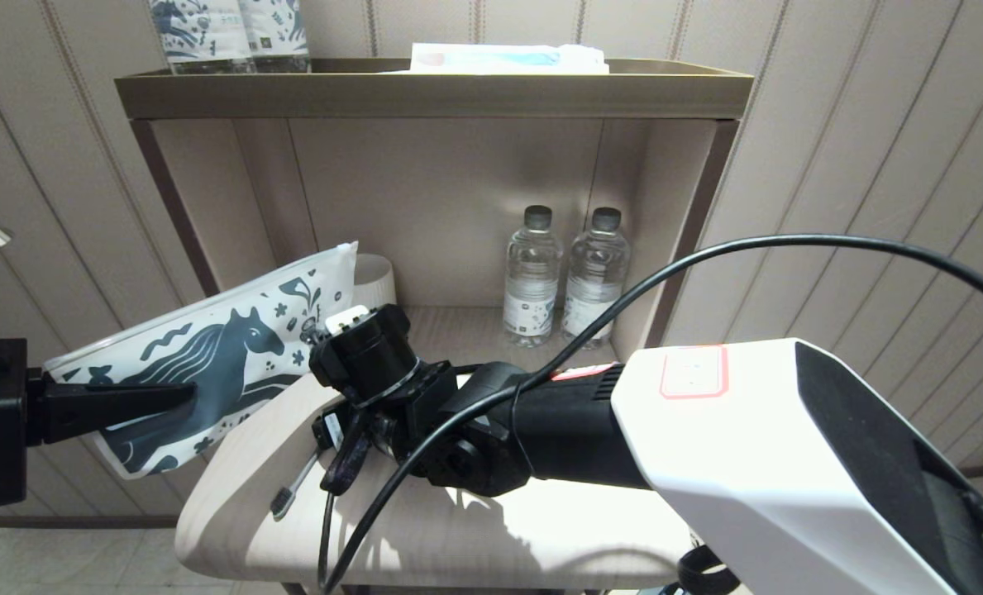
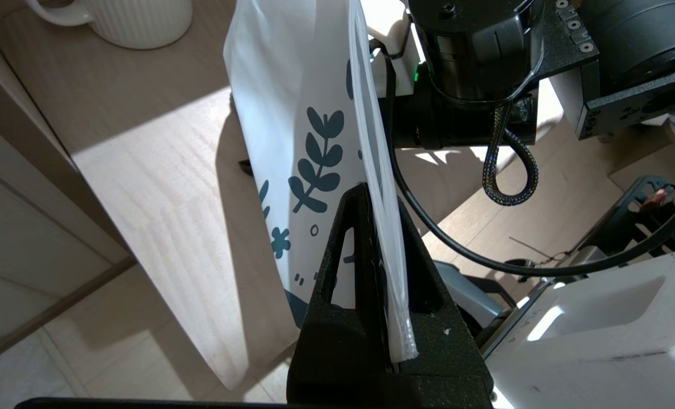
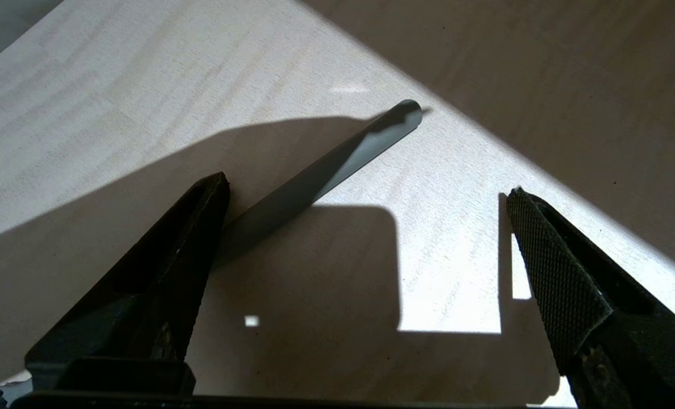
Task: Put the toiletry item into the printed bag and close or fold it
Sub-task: Pick up a toothbrush
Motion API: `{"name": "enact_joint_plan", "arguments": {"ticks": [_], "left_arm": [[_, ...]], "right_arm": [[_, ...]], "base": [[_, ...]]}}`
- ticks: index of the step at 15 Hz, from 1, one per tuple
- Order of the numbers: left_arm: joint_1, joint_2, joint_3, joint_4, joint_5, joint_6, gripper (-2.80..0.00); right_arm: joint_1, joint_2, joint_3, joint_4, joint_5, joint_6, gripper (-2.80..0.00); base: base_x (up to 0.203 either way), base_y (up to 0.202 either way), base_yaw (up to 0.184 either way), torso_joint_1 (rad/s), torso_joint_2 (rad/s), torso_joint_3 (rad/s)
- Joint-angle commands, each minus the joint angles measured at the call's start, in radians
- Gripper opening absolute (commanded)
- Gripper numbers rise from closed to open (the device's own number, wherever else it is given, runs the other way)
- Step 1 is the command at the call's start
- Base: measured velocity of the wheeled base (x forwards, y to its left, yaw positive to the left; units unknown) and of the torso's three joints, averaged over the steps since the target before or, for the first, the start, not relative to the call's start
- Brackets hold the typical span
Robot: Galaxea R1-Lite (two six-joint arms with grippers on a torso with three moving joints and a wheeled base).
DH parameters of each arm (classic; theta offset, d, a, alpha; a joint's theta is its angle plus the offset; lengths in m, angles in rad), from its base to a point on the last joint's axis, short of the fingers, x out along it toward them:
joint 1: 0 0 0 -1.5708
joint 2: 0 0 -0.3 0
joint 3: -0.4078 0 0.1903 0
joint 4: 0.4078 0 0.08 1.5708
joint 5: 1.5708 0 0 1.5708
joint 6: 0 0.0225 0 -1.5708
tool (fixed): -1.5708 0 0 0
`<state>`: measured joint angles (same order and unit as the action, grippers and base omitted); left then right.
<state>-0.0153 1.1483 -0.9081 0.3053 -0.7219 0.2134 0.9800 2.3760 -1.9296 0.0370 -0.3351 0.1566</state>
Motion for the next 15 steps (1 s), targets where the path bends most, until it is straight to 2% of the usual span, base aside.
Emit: {"name": "enact_joint_plan", "arguments": {"ticks": [1, 4, 5, 15], "left_arm": [[0.000, 0.004, 0.000, 0.002, -0.004, 0.001, -2.80], [0.000, 0.002, 0.000, 0.003, -0.004, 0.001, -2.80], [0.000, 0.004, 0.000, 0.003, -0.005, 0.001, -2.80], [0.011, -0.002, 0.026, -0.031, -0.007, 0.001, -2.80]], "right_arm": [[0.002, 0.000, 0.000, 0.001, -0.002, 0.000, 0.00], [0.003, -0.007, 0.000, -0.004, -0.002, 0.004, 0.00], [0.009, -0.011, 0.000, -0.005, -0.004, 0.002, -2.80], [0.014, -0.006, -0.001, 0.000, 0.002, -0.003, -2.80]], "base": [[0.000, 0.000, 0.000, 0.000, 0.00, 0.000], [0.000, 0.000, 0.000, 0.000, 0.00, 0.000], [0.000, 0.000, 0.000, 0.000, 0.00, 0.000], [0.000, 0.000, 0.000, 0.000, 0.00, 0.000]]}}
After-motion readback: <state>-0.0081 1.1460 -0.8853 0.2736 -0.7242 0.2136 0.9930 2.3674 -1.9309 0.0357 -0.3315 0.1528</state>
